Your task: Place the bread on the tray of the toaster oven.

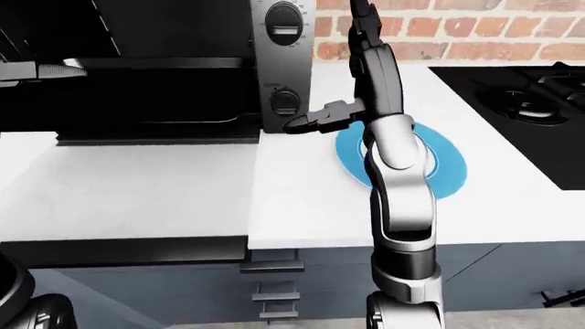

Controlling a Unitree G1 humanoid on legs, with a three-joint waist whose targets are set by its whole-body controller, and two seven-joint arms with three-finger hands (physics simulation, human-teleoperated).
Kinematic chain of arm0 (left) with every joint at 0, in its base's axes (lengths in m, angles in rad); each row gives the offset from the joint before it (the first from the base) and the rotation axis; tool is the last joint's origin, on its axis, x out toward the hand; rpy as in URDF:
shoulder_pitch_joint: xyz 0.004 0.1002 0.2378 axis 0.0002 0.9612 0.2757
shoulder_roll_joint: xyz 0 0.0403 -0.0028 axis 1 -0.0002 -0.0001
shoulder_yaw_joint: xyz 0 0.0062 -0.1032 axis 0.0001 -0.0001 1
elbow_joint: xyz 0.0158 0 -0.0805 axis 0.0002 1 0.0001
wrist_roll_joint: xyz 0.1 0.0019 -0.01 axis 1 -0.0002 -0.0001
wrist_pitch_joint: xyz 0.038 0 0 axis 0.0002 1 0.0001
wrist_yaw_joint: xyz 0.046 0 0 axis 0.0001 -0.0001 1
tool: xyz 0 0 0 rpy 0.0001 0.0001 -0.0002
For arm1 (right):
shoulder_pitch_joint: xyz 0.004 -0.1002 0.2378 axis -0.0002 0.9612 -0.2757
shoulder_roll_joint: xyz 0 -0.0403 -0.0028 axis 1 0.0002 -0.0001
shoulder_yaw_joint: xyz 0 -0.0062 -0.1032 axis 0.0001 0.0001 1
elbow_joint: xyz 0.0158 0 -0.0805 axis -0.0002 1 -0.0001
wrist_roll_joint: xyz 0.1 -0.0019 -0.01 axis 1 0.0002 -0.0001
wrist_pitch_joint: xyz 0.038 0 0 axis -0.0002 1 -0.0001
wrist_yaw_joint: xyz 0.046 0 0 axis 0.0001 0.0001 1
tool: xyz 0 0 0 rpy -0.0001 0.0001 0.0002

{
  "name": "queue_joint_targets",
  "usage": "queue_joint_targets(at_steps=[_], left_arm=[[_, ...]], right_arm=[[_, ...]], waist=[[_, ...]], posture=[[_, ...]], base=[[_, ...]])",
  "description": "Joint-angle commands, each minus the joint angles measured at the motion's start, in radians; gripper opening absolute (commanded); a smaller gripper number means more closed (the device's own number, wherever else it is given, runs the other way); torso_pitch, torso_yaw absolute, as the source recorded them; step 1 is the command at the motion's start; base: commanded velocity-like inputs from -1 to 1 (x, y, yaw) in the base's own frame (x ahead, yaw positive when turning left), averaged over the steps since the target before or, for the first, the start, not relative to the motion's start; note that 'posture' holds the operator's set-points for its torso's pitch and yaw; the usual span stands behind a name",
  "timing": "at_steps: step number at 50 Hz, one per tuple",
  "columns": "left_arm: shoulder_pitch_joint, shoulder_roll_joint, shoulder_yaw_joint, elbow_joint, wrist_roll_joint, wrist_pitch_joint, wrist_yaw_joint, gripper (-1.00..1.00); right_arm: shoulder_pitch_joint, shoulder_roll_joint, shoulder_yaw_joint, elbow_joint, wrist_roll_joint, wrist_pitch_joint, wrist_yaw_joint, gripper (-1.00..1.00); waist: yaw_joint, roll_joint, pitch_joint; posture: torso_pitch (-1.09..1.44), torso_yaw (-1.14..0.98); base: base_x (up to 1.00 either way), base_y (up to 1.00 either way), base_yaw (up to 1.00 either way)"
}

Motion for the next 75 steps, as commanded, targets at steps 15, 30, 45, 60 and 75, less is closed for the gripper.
queue_joint_targets(at_steps=[15,30,45,60,75], left_arm=[[-0.002,0.033,0.03,-0.04,-0.024,-0.02,-0.002,1.0],[-0.043,0.115,0.021,-0.07,0.062,0.019,-0.058,1.0],[-0.035,0.142,0.064,-0.117,0.098,0.051,-0.119,1.0],[-0.026,0.145,0.07,-0.112,0.097,0.044,-0.114,1.0],[-0.004,0.151,0.089,-0.12,0.084,0.038,-0.108,1.0]], right_arm=[[-0.039,-0.035,-0.029,-0.019,-0.001,-0.005,-0.031,1.0],[-0.041,-0.112,-0.021,-0.003,-0.143,0.167,0.002,1.0],[-0.007,-0.131,-0.028,-0.018,-0.412,0.29,0.139,1.0],[0.007,-0.181,-0.043,-0.047,-0.524,0.351,0.273,1.0],[-0.046,-0.255,-0.055,0.046,-0.6,0.363,0.483,1.0]], waist=[[0.01,-0.012,-0.049],[0.002,-0.012,-0.056],[0.006,-0.011,-0.052],[0.004,-0.011,-0.048],[0.001,-0.009,-0.048]], posture=[[0.0,0.0],[0.0,0.0],[0.0,0.0],[0.0,0.0],[0.0,0.0]], base=[[0.0,0.0,0.0],[0.0,0.0,0.0],[0.0,0.0,0.0],[0.0,0.0,0.0],[0.0,0.0,0.0]])
